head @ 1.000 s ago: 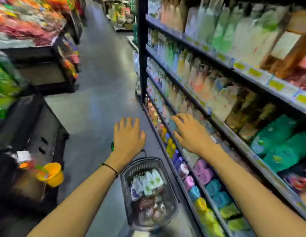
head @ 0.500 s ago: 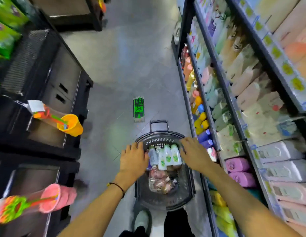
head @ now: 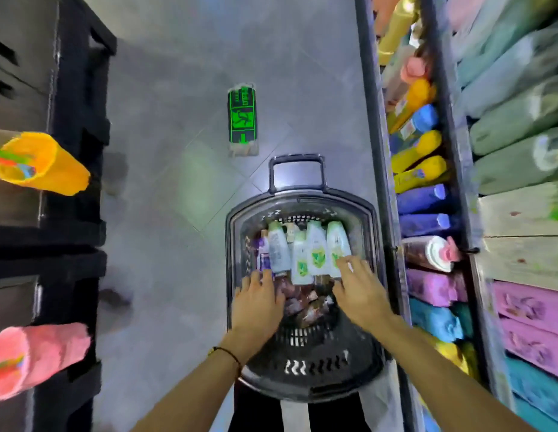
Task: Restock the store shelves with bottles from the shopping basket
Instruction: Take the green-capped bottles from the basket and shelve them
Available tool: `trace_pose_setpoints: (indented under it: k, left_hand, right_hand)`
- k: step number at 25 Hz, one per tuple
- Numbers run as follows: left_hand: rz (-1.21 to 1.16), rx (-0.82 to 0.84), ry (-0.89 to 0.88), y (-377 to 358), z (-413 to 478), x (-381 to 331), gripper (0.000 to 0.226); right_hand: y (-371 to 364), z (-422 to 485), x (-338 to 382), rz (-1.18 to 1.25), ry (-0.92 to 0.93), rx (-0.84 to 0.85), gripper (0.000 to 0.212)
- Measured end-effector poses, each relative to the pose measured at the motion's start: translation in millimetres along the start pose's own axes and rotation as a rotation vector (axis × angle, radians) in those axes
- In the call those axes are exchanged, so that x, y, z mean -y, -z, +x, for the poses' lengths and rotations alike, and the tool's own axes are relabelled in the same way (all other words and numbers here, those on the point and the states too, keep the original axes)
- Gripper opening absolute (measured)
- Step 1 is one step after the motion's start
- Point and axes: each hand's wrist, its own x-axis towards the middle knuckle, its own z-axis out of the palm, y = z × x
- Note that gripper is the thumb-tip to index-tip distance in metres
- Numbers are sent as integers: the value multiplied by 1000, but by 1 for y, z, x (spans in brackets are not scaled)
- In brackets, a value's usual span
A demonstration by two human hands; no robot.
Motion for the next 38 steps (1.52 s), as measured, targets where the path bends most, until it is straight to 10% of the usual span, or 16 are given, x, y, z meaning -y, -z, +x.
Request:
trace_pose_setpoints:
  k: [13, 21, 26, 38]
  left_hand:
    - [-165, -22, 172, -130, 230, -5, 81]
    - [-662, -30, 270, -111, 225, -6, 76]
    - [-1253, -58, 377, -106, 185, 18, 22]
    - [-1555, -53, 291, -107, 145, 32, 20]
  right_hand:
    - [-149, 104, -35, -17, -18, -134, 48]
    - [-148, 142, -33, -75, -40, -177, 57]
    - [-143, 167, -33, -161, -68, -189, 76]
    - [-142, 188, -33, -39, -142, -259, 67]
